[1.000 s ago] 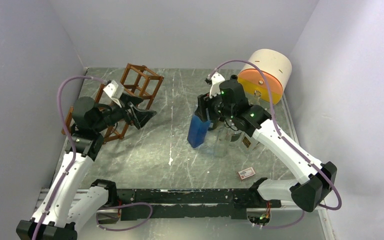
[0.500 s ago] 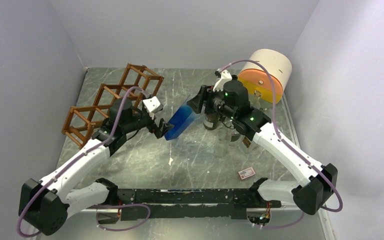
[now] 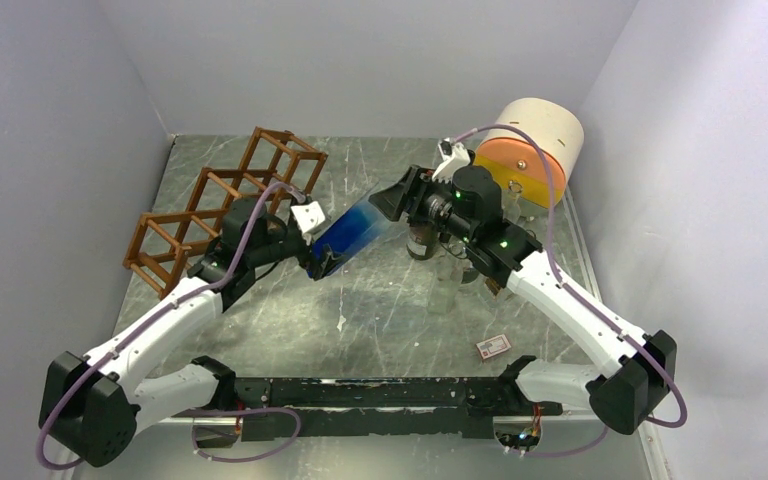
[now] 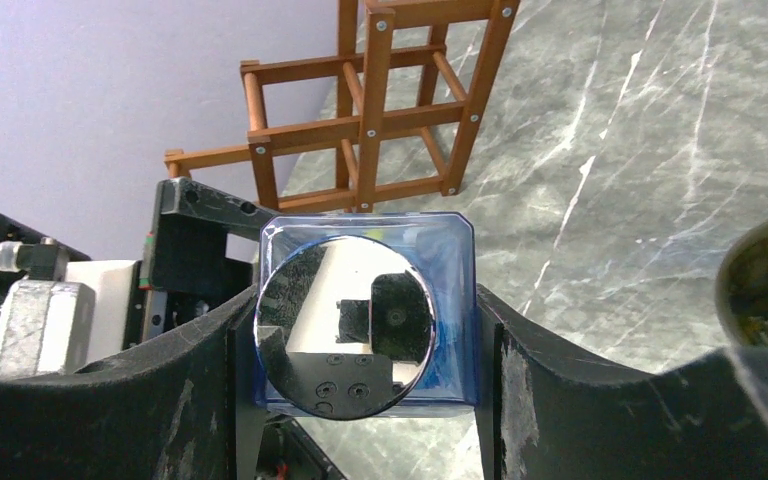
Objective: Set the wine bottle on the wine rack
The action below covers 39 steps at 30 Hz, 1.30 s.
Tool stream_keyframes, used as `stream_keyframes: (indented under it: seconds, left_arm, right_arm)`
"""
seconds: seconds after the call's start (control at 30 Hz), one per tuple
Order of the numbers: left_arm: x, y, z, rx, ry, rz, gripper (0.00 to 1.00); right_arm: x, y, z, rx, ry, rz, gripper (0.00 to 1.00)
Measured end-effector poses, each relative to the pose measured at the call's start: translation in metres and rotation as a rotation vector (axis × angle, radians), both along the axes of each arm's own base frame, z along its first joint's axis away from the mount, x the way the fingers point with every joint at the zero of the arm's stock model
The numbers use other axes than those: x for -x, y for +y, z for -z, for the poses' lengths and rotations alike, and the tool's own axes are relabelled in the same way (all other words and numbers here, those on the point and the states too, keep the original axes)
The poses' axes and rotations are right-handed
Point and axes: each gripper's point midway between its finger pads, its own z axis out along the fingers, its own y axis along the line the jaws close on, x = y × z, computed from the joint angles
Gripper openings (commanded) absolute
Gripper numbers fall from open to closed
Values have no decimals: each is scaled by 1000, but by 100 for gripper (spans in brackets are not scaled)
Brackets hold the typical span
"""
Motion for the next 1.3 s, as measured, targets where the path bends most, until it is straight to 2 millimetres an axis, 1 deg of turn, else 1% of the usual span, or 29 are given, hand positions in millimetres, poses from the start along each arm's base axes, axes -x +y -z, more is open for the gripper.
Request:
stream_keyframes:
  seconds: [0.2,0.3,0.33,0.37,0.4,0.43,0.47,0.5,0.57,0.6,0.63,0.67,0.7,0.77,0.87,0.9,0.93,0.97,1.03,1.07,1.17,1.2,1.23,1.27,1.3]
  left_arm:
    - [-2,-5,6,-2,11,15,94]
    - [0,-9,8,-9,6,33,86]
    - [1,-11,8,-13,0,40,79]
    - [2,-12,8,-15,-5,45,69]
    - [2,-13,7,-18,-12,50,52]
    - [4,-14,7,-21,-13,61,28]
    - [5,-15,7,-24,-20,69,10]
    - [5,-16,6,-26,-29,77,7]
    - [4,-17,2,-42,-47,93,7]
    - [3,-18,0,-53,-56,100,7]
    - [2,-18,-2,-67,-62,110,7]
    - [0,-19,-5,-81,-78,118,7]
    - [-2,-20,-7,-96,-96,126,7]
    - [-7,-22,-12,-127,-147,144,7]
    - [-16,-22,-24,-173,-266,159,7]
    - [-19,-23,-27,-186,-310,162,7]
    - [-21,-23,-31,-202,-359,168,7]
    - [-25,-23,-34,-225,-420,174,7]
    - [-33,-21,-37,-282,-530,174,7]
    - [-37,-20,-38,-314,-580,172,7]
    - [-49,-21,-40,-403,-714,182,7]
    - [-51,-22,-39,-431,-748,191,7]
    - [-54,-23,-39,-454,-776,199,7]
    - [-56,-24,-39,-477,-806,208,7]
    - [-58,-25,-40,-497,-836,216,7]
  right_arm:
    - [4,6,3,-51,29,-22,16]
    - [7,9,6,-66,50,-34,16]
    - [8,10,7,-72,58,-38,17]
    - [9,10,7,-76,63,-41,17]
    - [10,10,7,-81,68,-45,19]
    - [11,10,8,-85,72,-46,21]
    - [12,10,7,-87,72,-46,30]
    - [13,9,5,-90,68,-48,39]
    - [14,8,3,-87,59,-52,65]
    - [16,6,2,-81,53,-55,75]
    - [16,4,0,-75,47,-56,83]
    - [17,3,-4,-65,36,-59,88]
    - [19,2,-8,-58,24,-64,91]
    - [24,-4,-19,-25,-13,-75,94]
    - [31,-16,-35,45,-75,-74,94]
    - [33,-23,-47,79,-115,-70,94]
    - [34,-25,-53,91,-134,-68,93]
    - [35,-29,-63,115,-164,-70,93]
    - [38,-35,-88,151,-235,-78,93]
    - [41,-39,-104,176,-278,-85,93]
    - [44,-46,-136,230,-365,-103,93]
    - [45,-46,-141,248,-383,-112,93]
    - [44,-46,-143,264,-393,-119,93]
    - [44,-46,-141,284,-397,-130,93]
    - [43,-45,-134,312,-389,-146,93]
